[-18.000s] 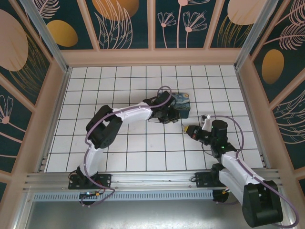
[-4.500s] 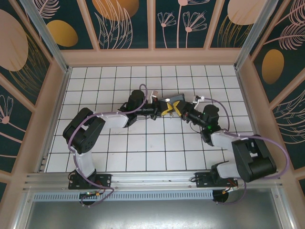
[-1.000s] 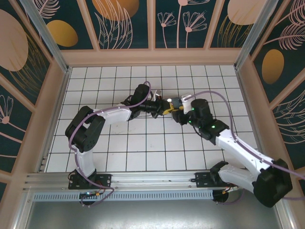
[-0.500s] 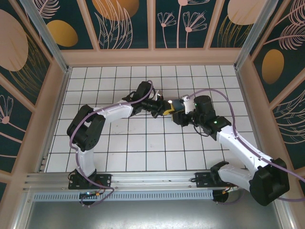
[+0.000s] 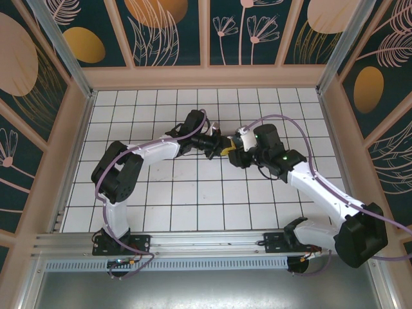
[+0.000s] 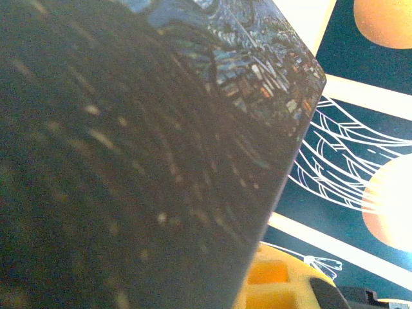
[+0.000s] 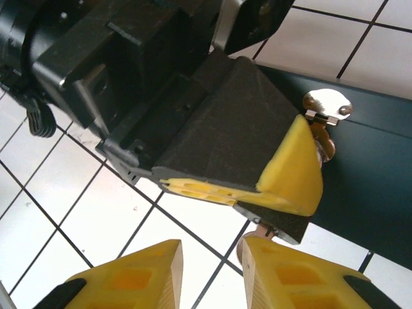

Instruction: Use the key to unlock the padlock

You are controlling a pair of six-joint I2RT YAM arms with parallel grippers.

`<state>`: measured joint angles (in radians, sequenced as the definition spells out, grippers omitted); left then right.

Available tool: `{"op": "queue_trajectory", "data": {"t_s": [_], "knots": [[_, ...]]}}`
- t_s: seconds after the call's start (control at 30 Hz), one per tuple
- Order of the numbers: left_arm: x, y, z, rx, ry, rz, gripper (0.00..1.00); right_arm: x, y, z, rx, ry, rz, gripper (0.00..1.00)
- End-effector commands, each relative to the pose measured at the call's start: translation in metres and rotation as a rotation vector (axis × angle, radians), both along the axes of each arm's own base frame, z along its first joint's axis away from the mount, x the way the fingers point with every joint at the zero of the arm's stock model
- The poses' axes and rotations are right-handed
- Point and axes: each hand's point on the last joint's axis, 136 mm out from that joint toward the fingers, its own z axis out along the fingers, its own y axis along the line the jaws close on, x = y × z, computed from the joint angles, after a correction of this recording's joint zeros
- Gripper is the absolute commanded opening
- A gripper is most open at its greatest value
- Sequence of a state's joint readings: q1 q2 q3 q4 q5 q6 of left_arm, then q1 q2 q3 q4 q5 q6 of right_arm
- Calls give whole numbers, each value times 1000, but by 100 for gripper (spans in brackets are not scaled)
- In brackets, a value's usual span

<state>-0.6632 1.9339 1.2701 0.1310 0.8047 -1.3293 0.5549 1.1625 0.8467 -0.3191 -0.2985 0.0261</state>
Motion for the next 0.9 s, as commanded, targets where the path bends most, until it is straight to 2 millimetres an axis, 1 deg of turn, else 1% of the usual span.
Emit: {"op": "queue_trajectory", "data": {"t_s": [0.0, 0.13, 0.27, 0.37, 0.47, 0.6, 0.77, 0.87], "knots": [[4, -3, 1, -22, 23, 0, 0, 4, -3, -2, -53, -24, -12, 30], [1, -1, 0, -41, 42, 17, 0, 1, 0, -7, -63, -17, -7, 28], [0, 2, -1, -35, 37, 24, 0, 5, -6, -9, -104, -22, -30, 27], [1, 1, 2, -42, 33, 28, 0, 4, -5, -9, -120, -24, -26, 25], [2, 0, 4, -47, 32, 28, 0, 4, -7, -14, -150, -25, -38, 24], [2, 0, 5, -51, 32, 25, 0, 6, -3, -12, -151, -41, -39, 25], [1, 0, 6, -55, 34, 21, 0, 8, -6, -22, -240, -54, -56, 25], [0, 0, 7, -58, 36, 18, 0, 9, -6, -22, -262, -62, -57, 25]]}}
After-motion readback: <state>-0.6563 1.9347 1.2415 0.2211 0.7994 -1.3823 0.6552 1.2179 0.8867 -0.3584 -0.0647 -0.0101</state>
